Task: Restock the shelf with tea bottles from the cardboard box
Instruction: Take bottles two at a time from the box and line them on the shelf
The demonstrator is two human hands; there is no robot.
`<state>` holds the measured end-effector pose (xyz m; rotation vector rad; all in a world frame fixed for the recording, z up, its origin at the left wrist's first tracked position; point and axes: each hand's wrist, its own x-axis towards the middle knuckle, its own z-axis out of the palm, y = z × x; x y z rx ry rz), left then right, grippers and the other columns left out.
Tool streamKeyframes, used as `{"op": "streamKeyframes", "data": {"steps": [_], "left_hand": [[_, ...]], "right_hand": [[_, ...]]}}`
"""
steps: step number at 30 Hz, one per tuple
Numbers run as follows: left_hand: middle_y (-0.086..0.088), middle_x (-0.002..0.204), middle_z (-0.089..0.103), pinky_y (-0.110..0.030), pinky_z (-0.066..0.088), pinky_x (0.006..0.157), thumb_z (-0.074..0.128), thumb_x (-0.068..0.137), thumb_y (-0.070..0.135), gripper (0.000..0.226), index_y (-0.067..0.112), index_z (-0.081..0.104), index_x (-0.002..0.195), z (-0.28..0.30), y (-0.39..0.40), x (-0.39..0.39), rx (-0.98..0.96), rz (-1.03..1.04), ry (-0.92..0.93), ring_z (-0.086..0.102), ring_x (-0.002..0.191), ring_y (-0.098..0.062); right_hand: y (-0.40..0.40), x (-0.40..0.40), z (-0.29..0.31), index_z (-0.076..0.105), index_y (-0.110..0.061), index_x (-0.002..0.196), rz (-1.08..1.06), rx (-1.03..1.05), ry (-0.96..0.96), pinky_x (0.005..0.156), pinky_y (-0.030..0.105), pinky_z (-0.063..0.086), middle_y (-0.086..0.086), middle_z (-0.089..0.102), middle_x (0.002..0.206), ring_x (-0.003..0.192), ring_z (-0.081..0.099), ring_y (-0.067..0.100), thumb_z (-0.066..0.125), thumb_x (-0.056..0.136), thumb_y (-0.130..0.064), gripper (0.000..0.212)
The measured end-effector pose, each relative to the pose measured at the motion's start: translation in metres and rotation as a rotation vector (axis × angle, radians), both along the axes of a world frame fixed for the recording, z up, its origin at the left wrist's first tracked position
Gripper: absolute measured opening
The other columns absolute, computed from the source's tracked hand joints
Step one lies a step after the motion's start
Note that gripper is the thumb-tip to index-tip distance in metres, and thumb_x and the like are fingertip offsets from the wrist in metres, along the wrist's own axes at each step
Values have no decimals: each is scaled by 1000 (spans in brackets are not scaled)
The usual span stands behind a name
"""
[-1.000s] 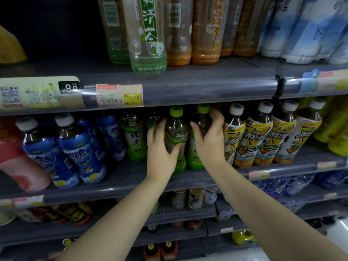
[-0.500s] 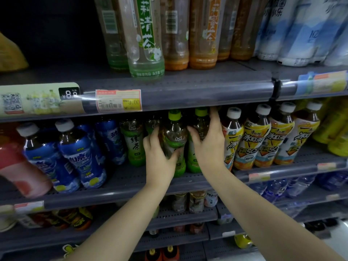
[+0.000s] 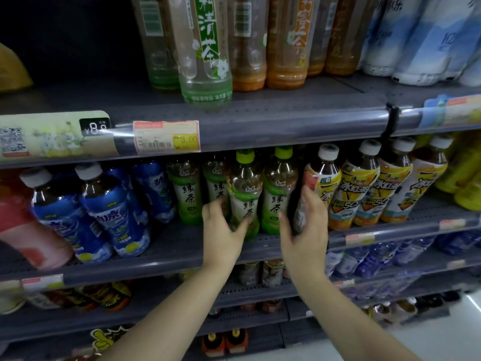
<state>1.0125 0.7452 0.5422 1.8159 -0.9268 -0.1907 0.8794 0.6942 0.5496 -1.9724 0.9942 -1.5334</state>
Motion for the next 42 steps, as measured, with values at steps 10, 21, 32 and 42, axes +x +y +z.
{"op": "streamKeyframes", "data": {"steps": [10, 21, 32, 42], "left_hand": [[-4, 118, 52, -24, 43, 80, 76, 75, 33, 49, 14, 53, 114, -11, -9, 1, 9, 27, -15, 54, 101, -14], [0, 111, 56, -23, 42, 74, 77, 72, 37, 47, 16, 57, 109, -13, -16, -2, -7, 51, 9, 53, 93, -10], [4, 122, 51, -25, 50, 92, 76, 76, 31, 58, 21, 52, 128, -16, -3, 7, -29, -127, 82, 51, 108, -5], [6, 109, 65, -20, 45, 85, 73, 79, 24, 36, 18, 62, 113, -26, -5, 9, 5, -77, 144, 60, 103, -11]], "right_hand": [[-5, 24, -28, 38, -7, 138, -106, 375, 193, 99, 22, 37, 8, 51, 134, 126, 45, 21, 64, 87, -26, 61], [-11, 31, -34, 40, -7, 138, -209, 313, 224, 80, 35, 53, 18, 65, 116, 99, 65, 31, 60, 89, -13, 53], [0, 27, -42, 36, -14, 139, -112, 307, 47, 104, 39, 43, 4, 45, 139, 128, 44, 21, 57, 91, -15, 52], [-4, 37, -39, 47, -11, 121, -281, 284, 20, 78, 27, 46, 3, 51, 116, 108, 52, 16, 64, 87, -17, 38]]}}
